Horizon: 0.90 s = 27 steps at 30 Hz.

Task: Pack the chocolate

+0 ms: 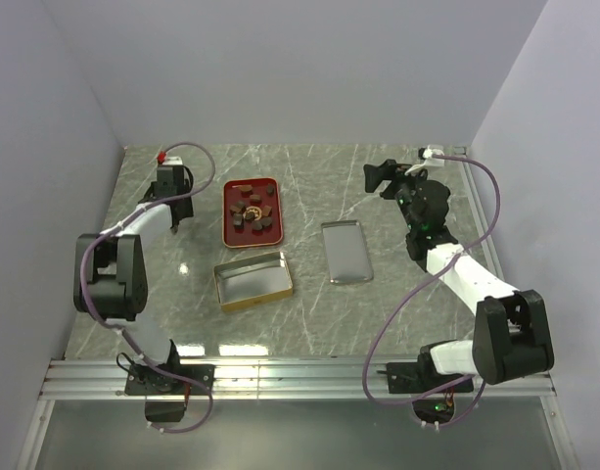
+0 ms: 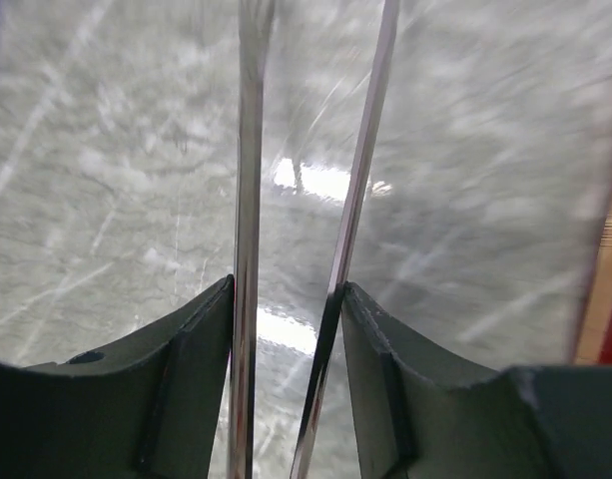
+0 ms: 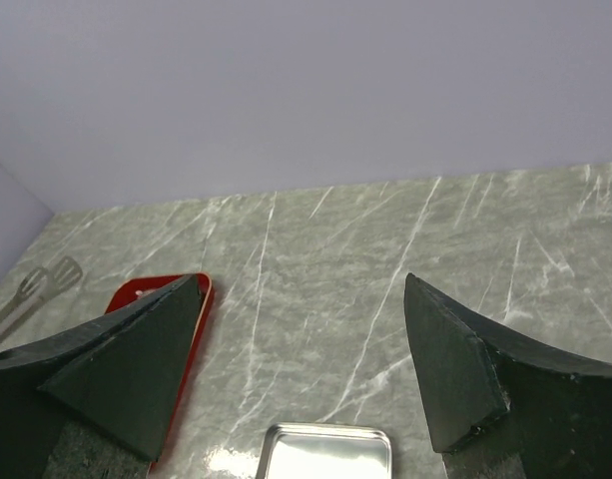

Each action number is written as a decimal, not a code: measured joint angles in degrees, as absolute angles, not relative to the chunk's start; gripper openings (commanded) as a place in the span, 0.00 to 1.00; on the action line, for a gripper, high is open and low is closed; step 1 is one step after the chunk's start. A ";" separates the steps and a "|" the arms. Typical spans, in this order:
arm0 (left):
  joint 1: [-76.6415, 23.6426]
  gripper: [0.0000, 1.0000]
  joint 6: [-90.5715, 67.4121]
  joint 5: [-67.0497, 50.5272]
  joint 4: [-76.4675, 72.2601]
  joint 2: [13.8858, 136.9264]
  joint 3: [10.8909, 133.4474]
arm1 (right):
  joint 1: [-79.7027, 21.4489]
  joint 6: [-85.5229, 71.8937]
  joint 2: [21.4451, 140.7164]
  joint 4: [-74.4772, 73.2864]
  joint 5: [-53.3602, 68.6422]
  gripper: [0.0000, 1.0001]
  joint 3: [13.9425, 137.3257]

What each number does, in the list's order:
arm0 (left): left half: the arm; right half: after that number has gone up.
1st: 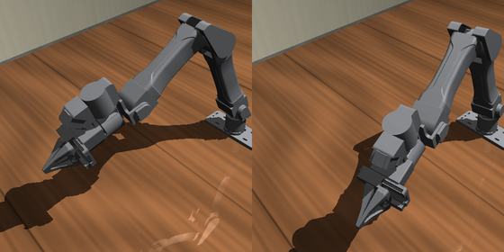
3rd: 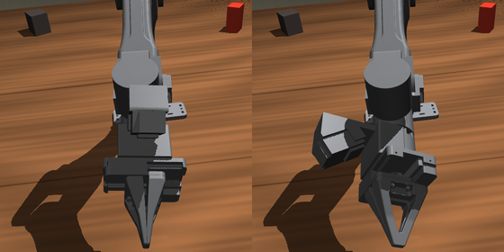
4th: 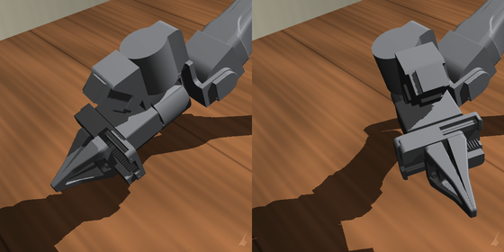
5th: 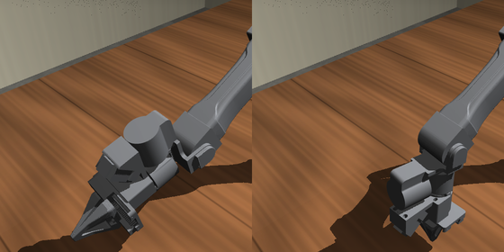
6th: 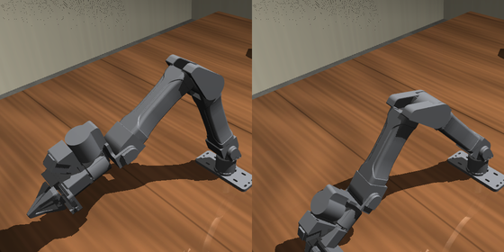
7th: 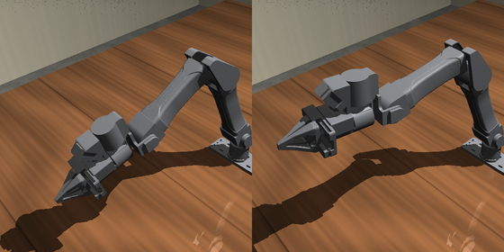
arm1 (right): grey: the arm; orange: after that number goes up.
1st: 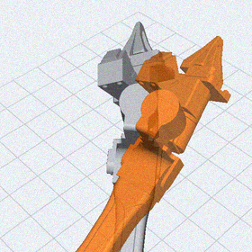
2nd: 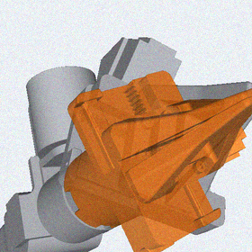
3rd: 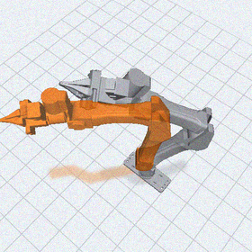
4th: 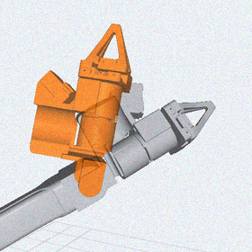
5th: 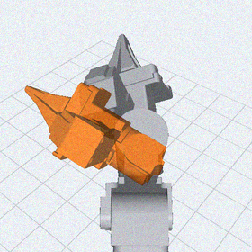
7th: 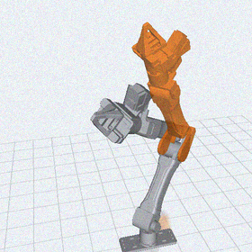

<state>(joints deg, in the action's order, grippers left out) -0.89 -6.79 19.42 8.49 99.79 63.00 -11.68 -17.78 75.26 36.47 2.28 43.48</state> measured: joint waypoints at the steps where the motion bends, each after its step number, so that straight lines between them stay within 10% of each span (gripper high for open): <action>1: -1.37 0.52 -6.87 19.51 8.51 98.35 62.85 | -11.68 -17.82 75.59 36.40 2.57 0.89 43.48; 27: -13.37 0.45 -8.82 13.72 10.98 72.86 55.59 | -11.60 -19.70 74.70 31.90 6.98 0.86 45.39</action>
<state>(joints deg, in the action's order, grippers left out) -13.37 -8.82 13.72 10.98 72.86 55.59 -11.60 -19.70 74.70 31.90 6.98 45.39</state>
